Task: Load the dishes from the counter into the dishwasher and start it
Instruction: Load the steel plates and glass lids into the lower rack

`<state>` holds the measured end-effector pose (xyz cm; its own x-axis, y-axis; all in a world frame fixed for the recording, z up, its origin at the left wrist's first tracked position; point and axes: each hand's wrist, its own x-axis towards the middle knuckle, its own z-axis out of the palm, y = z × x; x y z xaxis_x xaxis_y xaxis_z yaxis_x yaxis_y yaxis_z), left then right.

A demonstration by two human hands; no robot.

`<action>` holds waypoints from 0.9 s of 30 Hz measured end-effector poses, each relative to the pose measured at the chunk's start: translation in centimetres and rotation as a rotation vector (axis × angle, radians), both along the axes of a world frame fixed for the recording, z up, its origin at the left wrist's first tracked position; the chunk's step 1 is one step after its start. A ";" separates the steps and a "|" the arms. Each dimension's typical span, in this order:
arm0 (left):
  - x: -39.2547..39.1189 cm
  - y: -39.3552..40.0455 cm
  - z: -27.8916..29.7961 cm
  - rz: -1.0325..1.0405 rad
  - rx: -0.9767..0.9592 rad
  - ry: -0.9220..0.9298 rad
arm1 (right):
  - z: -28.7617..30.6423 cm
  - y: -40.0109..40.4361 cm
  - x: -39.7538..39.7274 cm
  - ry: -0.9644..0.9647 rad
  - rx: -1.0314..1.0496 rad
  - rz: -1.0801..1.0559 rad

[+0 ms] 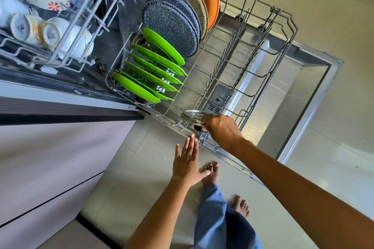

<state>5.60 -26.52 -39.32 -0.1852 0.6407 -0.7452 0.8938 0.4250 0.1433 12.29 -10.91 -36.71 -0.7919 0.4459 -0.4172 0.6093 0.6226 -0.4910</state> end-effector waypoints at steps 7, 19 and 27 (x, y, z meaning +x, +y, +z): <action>0.2 0.1 0.0 0.014 -0.001 0.006 | -0.3 -1.8 0.4 -0.097 0.030 0.064; 0.3 0.0 -0.1 0.034 0.020 0.000 | -0.1 -0.7 1.1 0.154 0.011 -0.143; 0.2 0.0 -0.3 0.015 0.005 0.005 | -0.7 -1.7 1.6 0.082 0.006 -0.046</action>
